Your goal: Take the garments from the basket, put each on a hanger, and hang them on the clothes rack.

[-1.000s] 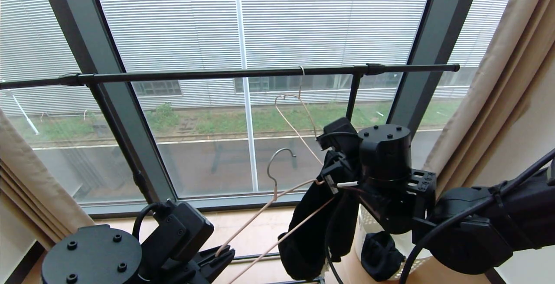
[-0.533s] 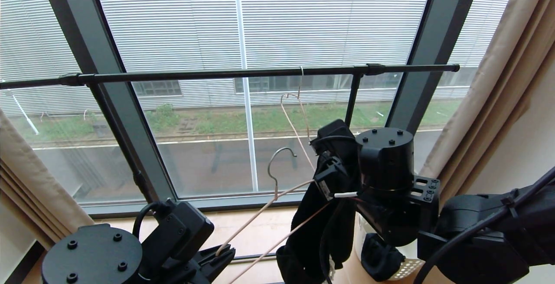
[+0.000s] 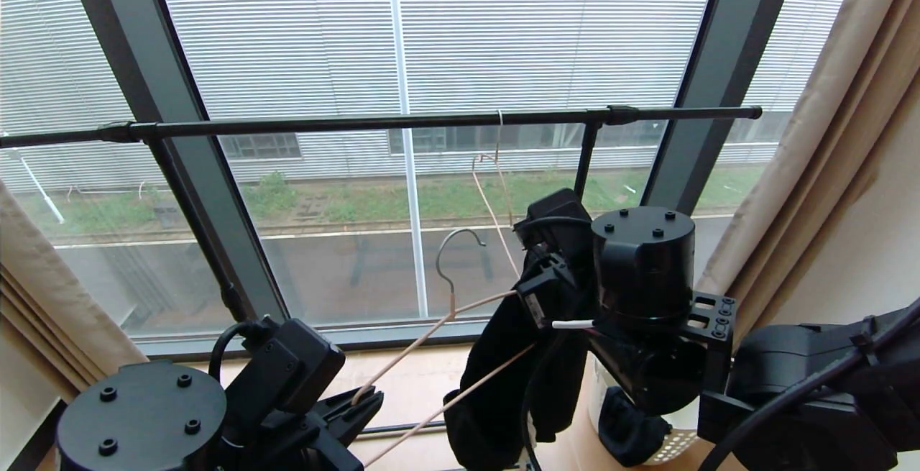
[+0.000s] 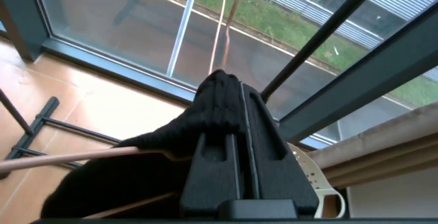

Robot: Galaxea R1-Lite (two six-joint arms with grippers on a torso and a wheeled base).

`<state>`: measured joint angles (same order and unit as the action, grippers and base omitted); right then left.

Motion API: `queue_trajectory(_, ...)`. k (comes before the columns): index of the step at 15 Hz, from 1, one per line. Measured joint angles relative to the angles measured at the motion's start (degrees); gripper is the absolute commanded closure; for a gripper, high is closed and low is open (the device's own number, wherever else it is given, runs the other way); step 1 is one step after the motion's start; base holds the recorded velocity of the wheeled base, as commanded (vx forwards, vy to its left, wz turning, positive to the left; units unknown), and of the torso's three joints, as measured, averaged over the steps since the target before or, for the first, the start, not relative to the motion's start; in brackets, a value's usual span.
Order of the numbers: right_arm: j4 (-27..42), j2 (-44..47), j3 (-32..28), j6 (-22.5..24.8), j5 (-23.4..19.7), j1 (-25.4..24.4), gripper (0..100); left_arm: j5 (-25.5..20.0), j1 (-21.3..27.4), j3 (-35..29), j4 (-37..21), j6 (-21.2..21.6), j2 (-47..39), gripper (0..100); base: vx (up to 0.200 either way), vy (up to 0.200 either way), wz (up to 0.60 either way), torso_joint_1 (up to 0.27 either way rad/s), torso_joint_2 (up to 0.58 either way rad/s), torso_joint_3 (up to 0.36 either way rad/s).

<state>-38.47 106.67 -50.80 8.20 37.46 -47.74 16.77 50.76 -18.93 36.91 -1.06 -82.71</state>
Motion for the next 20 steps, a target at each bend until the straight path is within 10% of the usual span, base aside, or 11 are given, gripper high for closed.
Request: queue_trajectory(20, -0.20, -3.12, -0.63, -6.75, 0.59, -11.11, 100, 0.00, -0.05, 0.69, 2.94, 0.05, -0.72, 100, 0.000, 0.000, 0.00, 0.000, 0.00, 0.000)
